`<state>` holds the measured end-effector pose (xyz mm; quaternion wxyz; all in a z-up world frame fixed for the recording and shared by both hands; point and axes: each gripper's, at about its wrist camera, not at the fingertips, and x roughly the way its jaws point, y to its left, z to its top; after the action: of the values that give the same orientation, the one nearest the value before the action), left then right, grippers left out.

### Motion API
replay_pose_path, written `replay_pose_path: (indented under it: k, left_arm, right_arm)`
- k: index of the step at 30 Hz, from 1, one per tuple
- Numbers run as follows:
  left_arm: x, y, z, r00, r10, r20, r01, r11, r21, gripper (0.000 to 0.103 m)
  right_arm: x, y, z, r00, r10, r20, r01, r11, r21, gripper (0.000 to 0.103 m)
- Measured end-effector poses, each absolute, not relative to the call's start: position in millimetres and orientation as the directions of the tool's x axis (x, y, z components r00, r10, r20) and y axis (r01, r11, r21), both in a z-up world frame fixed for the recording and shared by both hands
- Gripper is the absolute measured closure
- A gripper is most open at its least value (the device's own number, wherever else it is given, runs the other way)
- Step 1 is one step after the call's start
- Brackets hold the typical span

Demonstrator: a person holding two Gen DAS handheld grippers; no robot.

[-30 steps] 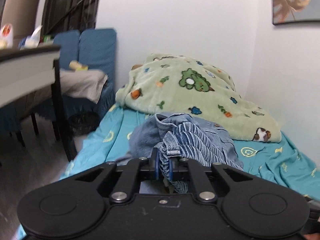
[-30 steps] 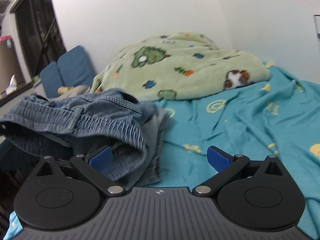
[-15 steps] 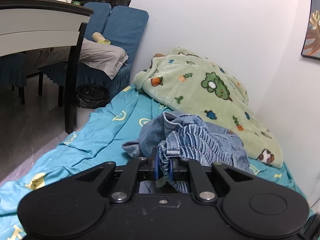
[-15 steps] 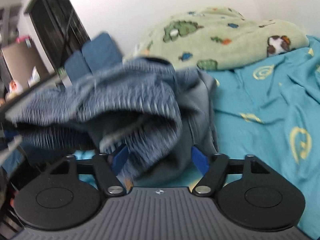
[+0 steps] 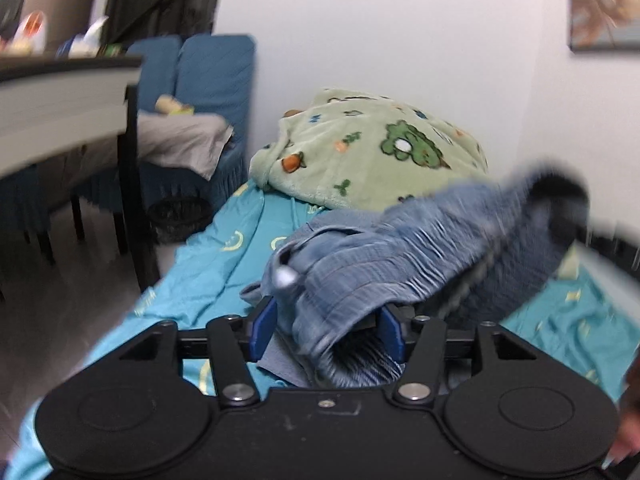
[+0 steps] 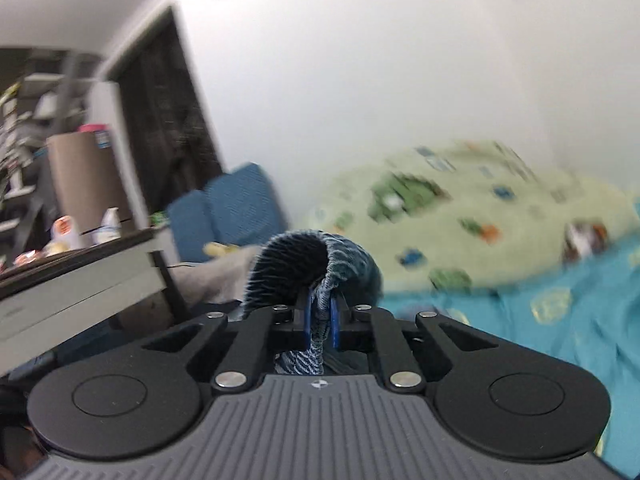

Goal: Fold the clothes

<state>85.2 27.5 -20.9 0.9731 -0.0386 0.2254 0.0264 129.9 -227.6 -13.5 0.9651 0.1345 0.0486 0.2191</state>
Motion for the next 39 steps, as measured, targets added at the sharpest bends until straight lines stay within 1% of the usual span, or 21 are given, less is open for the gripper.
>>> replay_pose_path:
  k: [3,6,7,9,12,15,17,18,19,20,22,23,25,29,31,33,35,37,39]
  left_arm:
    - [81,17,-23,0.908,0.044,-0.416,-0.045,0.999,0.006,0.051]
    - [80,11,-26,0.916,0.056,-0.397,-0.038,0.998,0.052,0.051]
    - [80,10,-27,0.922,0.055,-0.384,-0.033,0.997,0.065,0.051]
    - [82,5,-30,0.922,0.065,-0.381,-0.028,0.994,0.104,0.056]
    - [88,1,-41,0.898,0.07,-0.435,-0.01,0.99,0.139,0.059]
    - [93,3,-54,0.863,0.055,-0.501,0.012,0.992,0.129,0.059]
    - [95,3,-61,0.84,0.048,-0.541,0.028,0.991,0.131,0.059]
    - [95,0,-64,0.833,0.054,-0.55,0.032,0.989,0.146,0.059]
    - [95,-2,-67,0.83,0.062,-0.555,0.037,0.985,0.167,0.059]
    - [94,-5,-69,0.827,0.071,-0.558,0.042,0.982,0.187,0.059]
    - [93,-7,-71,0.83,0.081,-0.552,0.045,0.976,0.211,0.061]
    - [92,-7,-71,0.834,0.084,-0.545,0.042,0.976,0.215,0.063]
    - [91,-5,-68,0.847,0.092,-0.524,0.024,0.977,0.21,0.068]
    - [92,10,-61,0.856,0.107,-0.507,-0.049,0.991,0.127,0.088]
    - [90,20,-56,0.86,0.143,-0.489,-0.115,0.99,0.087,0.093]
    - [89,36,-50,0.855,0.183,-0.485,-0.194,0.981,0.028,0.094]
    - [91,53,-48,0.837,0.217,-0.502,-0.275,0.96,-0.044,0.094]
    - [96,71,-50,0.803,0.246,-0.543,-0.351,0.931,-0.097,0.094]
    - [100,86,-56,0.76,0.256,-0.598,-0.415,0.898,-0.143,0.094]
  right_arm:
    - [114,-221,9,0.868,0.495,0.036,-0.491,0.848,0.2,0.095]
    - [103,-221,26,0.834,0.545,0.091,-0.552,0.817,0.166,0.096]
    - [102,-222,27,0.828,0.552,0.094,-0.56,0.813,0.162,0.096]
    - [108,-223,22,0.829,0.555,0.071,-0.559,0.814,0.159,0.096]
    - [125,-230,2,0.844,0.536,-0.013,-0.521,0.825,0.218,0.096]
    - [137,-237,-20,0.869,0.472,-0.147,-0.435,0.872,0.225,0.095]
    - [142,-241,-33,0.872,0.431,-0.233,-0.376,0.893,0.246,0.089]
    - [139,-243,-37,0.872,0.416,-0.259,-0.355,0.901,0.249,0.087]
    - [136,-245,-41,0.872,0.4,-0.284,-0.335,0.908,0.25,0.079]
    - [133,-247,-46,0.871,0.384,-0.308,-0.315,0.915,0.251,0.069]
    - [122,-254,-49,0.86,0.376,-0.345,-0.279,0.912,0.299,0.061]
    - [117,-255,-51,0.847,0.386,-0.364,-0.271,0.905,0.329,0.057]
    - [105,-256,-57,0.811,0.387,-0.438,-0.248,0.906,0.342,0.051]
    - [87,-247,-72,0.758,0.322,-0.567,-0.218,0.945,0.244,0.047]
    - [85,-243,-78,0.731,0.316,-0.605,-0.222,0.948,0.227,0.046]
    - [85,-241,-84,0.699,0.314,-0.642,-0.229,0.949,0.216,0.045]
    - [86,-237,-90,0.661,0.317,-0.68,-0.247,0.948,0.201,0.044]
    - [89,-229,-98,0.622,0.316,-0.716,-0.277,0.945,0.176,0.044]
    - [92,-222,-106,0.612,0.281,-0.74,-0.298,0.948,0.113,0.044]
